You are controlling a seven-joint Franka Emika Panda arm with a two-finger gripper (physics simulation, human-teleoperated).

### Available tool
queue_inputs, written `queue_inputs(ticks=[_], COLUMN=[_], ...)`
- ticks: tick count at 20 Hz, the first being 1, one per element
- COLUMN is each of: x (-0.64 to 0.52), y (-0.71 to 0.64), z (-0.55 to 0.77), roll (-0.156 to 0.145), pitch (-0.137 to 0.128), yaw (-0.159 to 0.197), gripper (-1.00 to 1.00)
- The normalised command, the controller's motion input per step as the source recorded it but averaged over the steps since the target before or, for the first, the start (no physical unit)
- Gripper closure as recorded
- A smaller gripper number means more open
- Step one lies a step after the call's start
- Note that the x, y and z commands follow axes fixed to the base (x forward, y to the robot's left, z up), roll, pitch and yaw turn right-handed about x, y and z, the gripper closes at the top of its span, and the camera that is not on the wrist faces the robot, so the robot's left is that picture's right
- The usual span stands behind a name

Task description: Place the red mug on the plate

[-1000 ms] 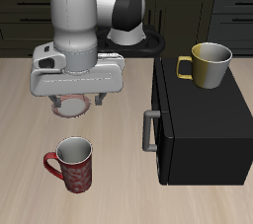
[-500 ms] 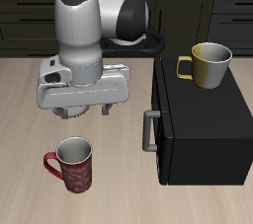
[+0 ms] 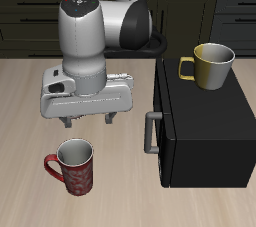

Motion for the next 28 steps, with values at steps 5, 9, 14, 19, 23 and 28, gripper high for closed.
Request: queue_inputs(ticks=[5,9,14,19,23,28], x=[0.08,0.04,0.05,0.04,0.02,0.0], y=[0.02,0.01,0.12,0.1,0.01,-0.03], z=[-0.27,-0.16,-0.3,-0.26,-0.24,-0.17], roll=[-0.001,-0.004,0.007,0.013,-0.003,-0.014], pitch=[0.017,0.002,-0.002,0.003,-0.004,0.007], yaw=[0.003,-0.012,-0.005,-0.018,0.011,-0.003], gripper=[-1.0,-1.0,-1.0,-1.0,-1.0,-1.0])
